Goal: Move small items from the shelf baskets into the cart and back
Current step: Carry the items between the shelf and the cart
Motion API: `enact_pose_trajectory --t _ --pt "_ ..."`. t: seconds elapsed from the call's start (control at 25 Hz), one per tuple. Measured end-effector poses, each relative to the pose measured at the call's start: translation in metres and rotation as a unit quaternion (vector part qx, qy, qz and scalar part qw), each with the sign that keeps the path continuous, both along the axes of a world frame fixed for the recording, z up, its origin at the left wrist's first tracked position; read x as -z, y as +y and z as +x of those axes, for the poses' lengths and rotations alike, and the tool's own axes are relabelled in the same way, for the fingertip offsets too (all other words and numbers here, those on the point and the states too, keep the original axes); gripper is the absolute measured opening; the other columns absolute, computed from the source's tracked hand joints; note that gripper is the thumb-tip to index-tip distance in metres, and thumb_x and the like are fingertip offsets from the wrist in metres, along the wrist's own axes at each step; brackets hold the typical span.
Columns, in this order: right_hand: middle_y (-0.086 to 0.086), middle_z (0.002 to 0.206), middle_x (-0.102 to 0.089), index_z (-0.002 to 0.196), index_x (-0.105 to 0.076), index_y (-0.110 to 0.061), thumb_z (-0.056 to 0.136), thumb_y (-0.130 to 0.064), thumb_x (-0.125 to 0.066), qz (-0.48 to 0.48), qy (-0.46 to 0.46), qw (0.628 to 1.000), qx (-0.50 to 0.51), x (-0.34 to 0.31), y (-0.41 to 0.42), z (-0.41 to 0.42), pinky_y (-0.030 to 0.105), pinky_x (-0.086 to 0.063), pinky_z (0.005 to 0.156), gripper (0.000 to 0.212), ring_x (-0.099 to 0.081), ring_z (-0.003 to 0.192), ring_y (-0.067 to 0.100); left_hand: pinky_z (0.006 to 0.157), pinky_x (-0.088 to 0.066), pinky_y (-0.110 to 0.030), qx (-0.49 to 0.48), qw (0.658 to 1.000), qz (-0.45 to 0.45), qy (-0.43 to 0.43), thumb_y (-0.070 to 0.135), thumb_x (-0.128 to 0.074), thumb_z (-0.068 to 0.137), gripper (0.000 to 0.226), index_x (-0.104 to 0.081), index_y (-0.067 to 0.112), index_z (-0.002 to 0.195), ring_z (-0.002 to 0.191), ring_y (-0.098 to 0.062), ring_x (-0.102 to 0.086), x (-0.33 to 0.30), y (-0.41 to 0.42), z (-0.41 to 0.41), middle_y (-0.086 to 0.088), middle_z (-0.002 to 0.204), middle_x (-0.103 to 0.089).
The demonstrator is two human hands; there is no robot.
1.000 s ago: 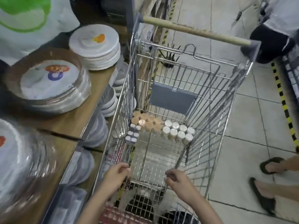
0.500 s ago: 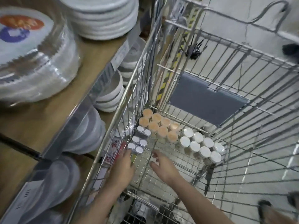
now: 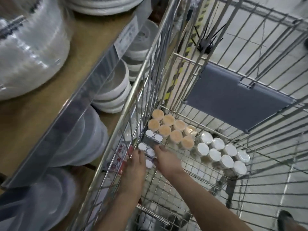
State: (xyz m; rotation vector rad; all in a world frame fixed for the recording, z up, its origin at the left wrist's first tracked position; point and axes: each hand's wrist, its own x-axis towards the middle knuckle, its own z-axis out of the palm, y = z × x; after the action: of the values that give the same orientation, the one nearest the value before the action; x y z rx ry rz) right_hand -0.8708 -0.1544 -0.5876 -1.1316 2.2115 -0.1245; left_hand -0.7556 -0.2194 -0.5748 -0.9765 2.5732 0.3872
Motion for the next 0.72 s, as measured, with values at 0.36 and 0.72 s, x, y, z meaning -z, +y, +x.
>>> enact_pose_trajectory --t 0.36,0.72 --pt "0.002 0.114 -0.065 0.129 -0.053 -0.023 0.087 -0.039 -0.061 -0.102 -0.039 0.989 0.100 0.009 0.039 -0.007 0.031 -0.047 0.073 0.046 -0.061 0.099 0.024 0.064 -0.054 -0.023 -0.015 0.998 0.019 0.050 0.003 -0.077 0.071 0.067 -0.046 0.011 0.130 0.088 -0.020 -0.061 0.012 0.006 0.011 -0.011 0.123 -0.047" --pt "-0.012 0.094 -0.073 0.113 -0.064 -0.033 0.069 -0.020 -0.071 -0.219 -0.231 0.859 0.401 -0.098 0.129 0.001 0.023 -0.055 0.079 0.047 -0.067 0.090 0.004 0.063 -0.047 -0.014 -0.320 0.855 0.277 0.299 0.022 -0.075 0.079 0.027 -0.058 0.022 0.099 0.081 0.003 -0.059 -0.085 0.042 0.032 0.013 0.092 -0.063"
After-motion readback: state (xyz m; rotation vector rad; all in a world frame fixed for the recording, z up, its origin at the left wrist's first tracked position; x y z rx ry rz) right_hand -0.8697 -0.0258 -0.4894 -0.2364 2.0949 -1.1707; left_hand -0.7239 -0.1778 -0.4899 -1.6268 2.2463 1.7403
